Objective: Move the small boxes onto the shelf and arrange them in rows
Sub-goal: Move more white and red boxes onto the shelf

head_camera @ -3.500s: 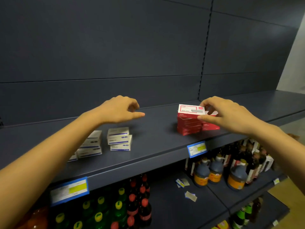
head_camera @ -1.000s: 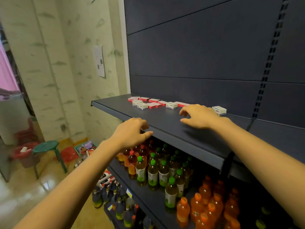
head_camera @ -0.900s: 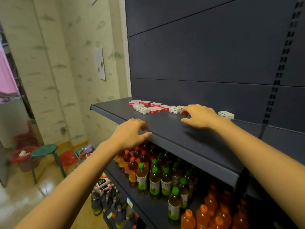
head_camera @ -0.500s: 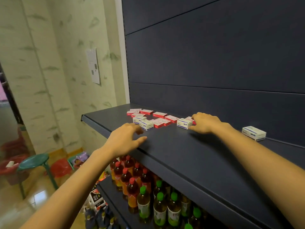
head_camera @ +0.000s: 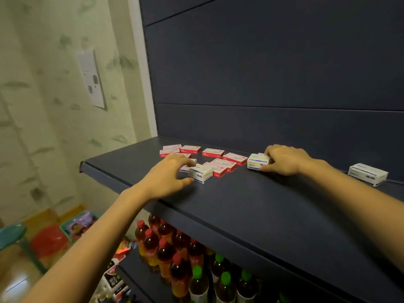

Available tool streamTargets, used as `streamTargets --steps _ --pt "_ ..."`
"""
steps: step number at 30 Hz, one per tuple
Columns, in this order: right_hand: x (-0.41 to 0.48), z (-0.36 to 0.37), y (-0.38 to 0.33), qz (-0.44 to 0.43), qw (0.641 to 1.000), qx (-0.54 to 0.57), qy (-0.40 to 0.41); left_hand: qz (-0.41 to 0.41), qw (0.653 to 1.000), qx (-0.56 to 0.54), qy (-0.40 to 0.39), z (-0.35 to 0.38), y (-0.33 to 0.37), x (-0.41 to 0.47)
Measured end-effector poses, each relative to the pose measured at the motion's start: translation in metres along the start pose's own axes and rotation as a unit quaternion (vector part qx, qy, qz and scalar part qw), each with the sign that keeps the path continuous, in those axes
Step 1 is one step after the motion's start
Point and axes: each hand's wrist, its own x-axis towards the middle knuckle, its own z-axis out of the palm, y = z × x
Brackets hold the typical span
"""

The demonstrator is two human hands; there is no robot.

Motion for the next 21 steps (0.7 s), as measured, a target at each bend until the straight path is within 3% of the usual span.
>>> streamTargets --steps 12,21 --pt "-0.062 -0.028 -0.024 0.084 0.992 0.077 0.060 0.147 0.973 0.036 -0.174 0.006 -0.048 0.082" --pt "-0.128 -0.034 -0.026 0.139 0.981 0.072 0.113 0.242 0.964 -0.061 -0.092 -0.010 -0.014 0.087"
